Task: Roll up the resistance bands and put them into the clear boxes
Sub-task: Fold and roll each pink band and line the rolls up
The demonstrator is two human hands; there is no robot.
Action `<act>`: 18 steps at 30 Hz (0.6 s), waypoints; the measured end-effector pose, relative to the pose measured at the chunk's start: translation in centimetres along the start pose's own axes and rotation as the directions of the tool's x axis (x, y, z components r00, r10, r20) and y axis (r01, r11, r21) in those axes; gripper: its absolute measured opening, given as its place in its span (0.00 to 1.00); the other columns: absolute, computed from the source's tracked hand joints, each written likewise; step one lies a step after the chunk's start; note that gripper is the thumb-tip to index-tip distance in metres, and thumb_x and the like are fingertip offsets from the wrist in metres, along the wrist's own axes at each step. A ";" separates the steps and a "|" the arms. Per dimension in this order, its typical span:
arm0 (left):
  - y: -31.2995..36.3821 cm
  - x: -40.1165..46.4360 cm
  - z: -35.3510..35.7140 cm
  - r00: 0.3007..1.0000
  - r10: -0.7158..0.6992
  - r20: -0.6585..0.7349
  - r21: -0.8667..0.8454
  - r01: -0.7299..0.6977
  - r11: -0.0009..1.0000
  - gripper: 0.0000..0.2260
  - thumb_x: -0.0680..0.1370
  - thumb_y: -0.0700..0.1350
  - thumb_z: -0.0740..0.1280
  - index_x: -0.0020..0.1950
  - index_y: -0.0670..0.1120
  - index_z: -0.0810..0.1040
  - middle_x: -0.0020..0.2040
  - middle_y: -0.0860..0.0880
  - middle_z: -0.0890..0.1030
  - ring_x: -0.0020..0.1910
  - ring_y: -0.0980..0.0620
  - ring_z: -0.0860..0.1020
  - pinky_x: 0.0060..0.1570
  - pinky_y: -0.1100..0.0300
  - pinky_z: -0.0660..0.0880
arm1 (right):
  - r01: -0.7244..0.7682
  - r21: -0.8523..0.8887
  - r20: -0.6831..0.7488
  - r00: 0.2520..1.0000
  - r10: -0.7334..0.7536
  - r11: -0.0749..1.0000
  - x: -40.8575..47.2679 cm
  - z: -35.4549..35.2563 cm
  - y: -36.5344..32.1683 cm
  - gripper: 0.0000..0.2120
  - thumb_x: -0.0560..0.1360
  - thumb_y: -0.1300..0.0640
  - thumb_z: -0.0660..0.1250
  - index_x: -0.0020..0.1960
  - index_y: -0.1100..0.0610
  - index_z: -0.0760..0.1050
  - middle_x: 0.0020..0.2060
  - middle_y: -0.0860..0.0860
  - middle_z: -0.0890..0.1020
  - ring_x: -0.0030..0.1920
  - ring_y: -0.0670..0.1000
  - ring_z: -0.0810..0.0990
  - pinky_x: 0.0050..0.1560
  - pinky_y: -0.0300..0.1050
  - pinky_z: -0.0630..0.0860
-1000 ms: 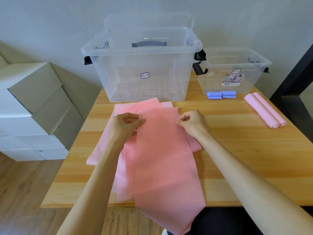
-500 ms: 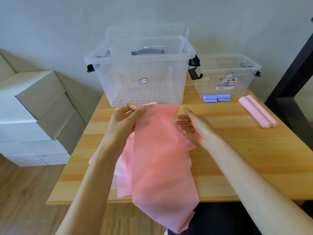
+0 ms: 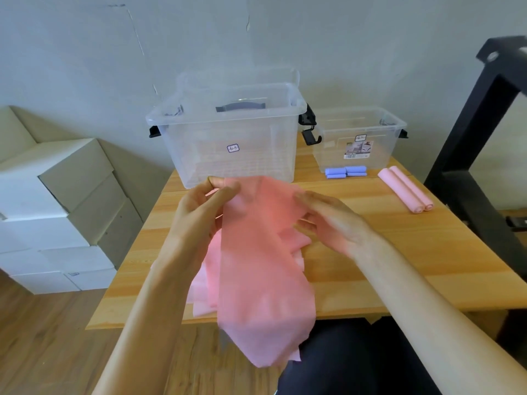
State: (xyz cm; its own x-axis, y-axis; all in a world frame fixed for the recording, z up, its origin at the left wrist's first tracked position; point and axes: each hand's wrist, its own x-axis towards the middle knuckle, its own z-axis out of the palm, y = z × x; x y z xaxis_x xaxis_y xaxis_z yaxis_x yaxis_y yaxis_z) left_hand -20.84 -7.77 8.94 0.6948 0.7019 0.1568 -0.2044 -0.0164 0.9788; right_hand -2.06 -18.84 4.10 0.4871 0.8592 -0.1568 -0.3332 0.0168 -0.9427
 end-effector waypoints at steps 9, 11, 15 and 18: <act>2.2 -3.7 1.6 0.987 0.152 -0.050 0.093 -0.147 0.985 0.07 0.79 0.42 0.69 0.41 0.46 0.75 0.37 0.51 0.83 0.36 0.55 0.79 0.41 0.64 0.76 | 0.234 -0.281 -0.050 0.965 -0.258 0.931 -7.7 0.0 -4.9 0.19 0.65 0.57 0.75 0.55 0.60 0.82 0.48 0.52 0.86 0.50 0.48 0.84 0.55 0.36 0.75; 2.8 -4.9 2.1 0.974 0.216 -0.071 0.100 -0.209 0.973 0.07 0.78 0.41 0.69 0.41 0.45 0.75 0.36 0.52 0.84 0.35 0.57 0.80 0.40 0.65 0.77 | 0.254 -0.437 -0.110 0.937 -0.331 0.863 -9.6 0.0 -5.6 0.11 0.68 0.56 0.76 0.50 0.57 0.84 0.45 0.50 0.87 0.48 0.47 0.85 0.50 0.25 0.72; 3.6 -7.5 2.8 0.936 0.341 -0.085 0.114 -0.331 0.937 0.05 0.74 0.41 0.71 0.40 0.43 0.76 0.37 0.53 0.85 0.38 0.58 0.82 0.42 0.66 0.78 | 0.307 -0.468 -0.092 0.916 -0.391 0.829 -13.7 0.4 -6.6 0.11 0.66 0.55 0.76 0.46 0.59 0.84 0.42 0.51 0.87 0.43 0.39 0.84 0.47 0.25 0.72; 4.0 -9.7 3.0 0.906 0.414 -0.095 0.165 -0.395 0.904 0.04 0.71 0.44 0.72 0.39 0.47 0.79 0.39 0.53 0.86 0.40 0.57 0.83 0.44 0.66 0.78 | 0.302 -0.443 0.017 0.944 -0.329 0.844 -17.0 0.6 -6.8 0.17 0.64 0.56 0.75 0.51 0.60 0.85 0.47 0.48 0.87 0.53 0.26 0.75 0.63 0.28 0.66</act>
State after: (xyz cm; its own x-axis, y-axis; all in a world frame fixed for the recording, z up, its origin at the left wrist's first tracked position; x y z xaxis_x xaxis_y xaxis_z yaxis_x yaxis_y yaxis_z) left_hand -26.32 -16.73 11.71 0.4794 0.6962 0.5343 -0.3459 -0.4096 0.8441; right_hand -8.55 -33.22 13.32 0.5560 0.8142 0.1669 0.2235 0.0470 -0.9736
